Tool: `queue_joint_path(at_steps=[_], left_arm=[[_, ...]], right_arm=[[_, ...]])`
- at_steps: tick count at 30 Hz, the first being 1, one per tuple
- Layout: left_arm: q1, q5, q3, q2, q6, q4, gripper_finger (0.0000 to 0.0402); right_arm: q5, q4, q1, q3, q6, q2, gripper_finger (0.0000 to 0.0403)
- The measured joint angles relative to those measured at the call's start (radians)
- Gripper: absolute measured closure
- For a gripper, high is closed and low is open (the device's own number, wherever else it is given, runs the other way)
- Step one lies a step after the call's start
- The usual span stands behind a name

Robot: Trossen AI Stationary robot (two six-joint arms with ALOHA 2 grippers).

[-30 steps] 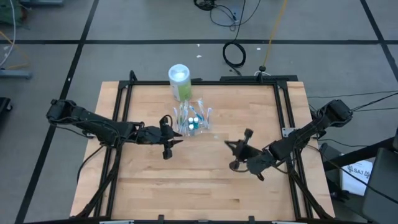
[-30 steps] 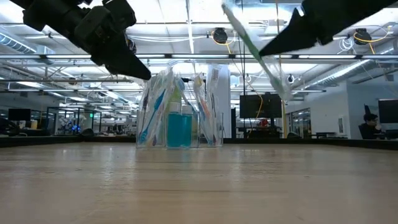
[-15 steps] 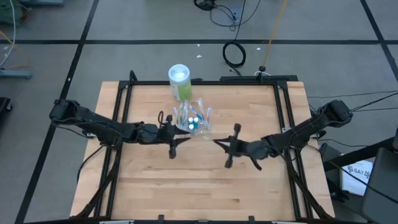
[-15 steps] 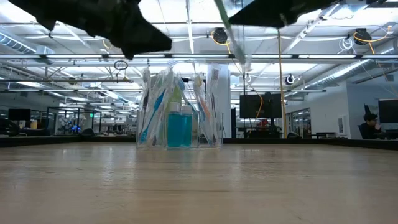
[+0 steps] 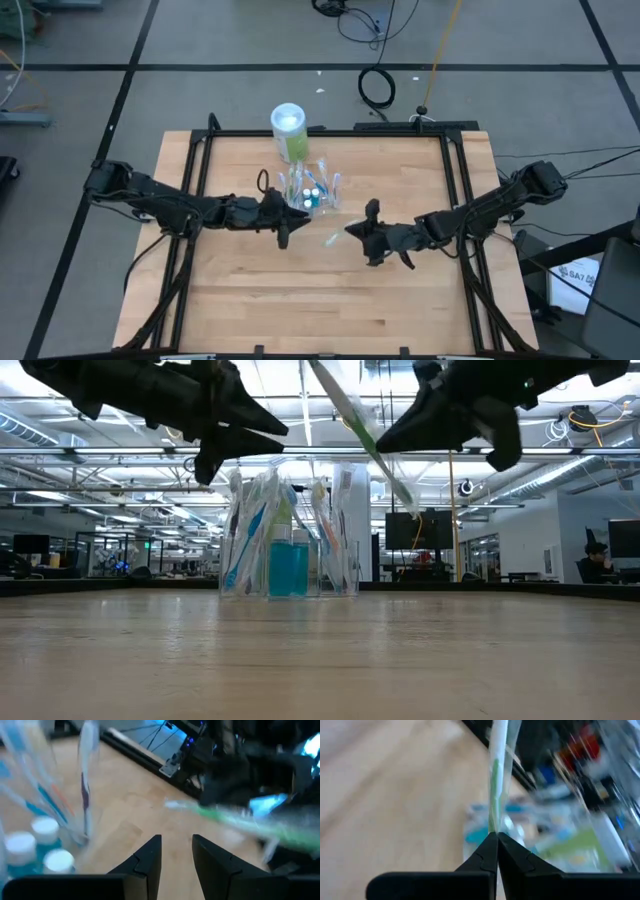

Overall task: Pick & Place toothbrushing station
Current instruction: Put the green toothbrush into the right side of the transparent organizer

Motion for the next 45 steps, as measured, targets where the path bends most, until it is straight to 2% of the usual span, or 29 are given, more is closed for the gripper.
queue_joint_path(at_steps=[2, 6, 12, 15, 18, 23, 32, 39, 45], left_arm=[[0.014, 0.032, 0.0, 0.004, -0.097, 0.001, 0.0289], [0.022, 0.057, 0.0, 0.041, -0.17, 0.031, 0.0289], [0.01, 0.086, 0.008, 0.166, -0.304, 0.17, 0.0289], [0.01, 0.103, 0.043, 0.228, -0.3, 0.207, 0.0289], [0.013, 0.112, 0.09, 0.29, -0.255, 0.24, 0.0289], [0.027, 0.243, 0.163, 0.331, -0.122, 0.242, 0.0288], [0.053, 0.256, 0.177, 0.33, -0.052, 0.184, 0.0288], [0.027, 0.224, 0.177, 0.33, 0.316, 0.146, 0.0288], [-0.014, 0.115, 0.177, 0.33, 0.471, 0.178, 0.0288]], right_arm=[[-0.08, 0.026, -0.001, 0.0, -0.046, 0.0, 0.0403], [-0.203, 0.046, -0.022, 0.0, -0.045, 0.0, 0.0403], [-0.212, 0.046, -0.046, 0.0, -0.091, 0.0, 0.0403], [-0.212, 0.048, -0.048, 0.0, -0.092, 0.0, 0.0403], [-0.212, 0.059, -0.048, 0.0, -0.092, 0.0, 0.0403], [-0.211, 0.059, -0.04, 0.0, -0.086, 0.0, 0.0403], [-0.211, 0.073, -0.025, 0.0, -0.152, 0.0, 0.0403], [-0.209, 0.114, -0.027, 0.0, 0.126, 0.0, 0.0403], [-0.209, 0.177, -0.031, 0.0, 0.252, 0.0, 0.0403]])
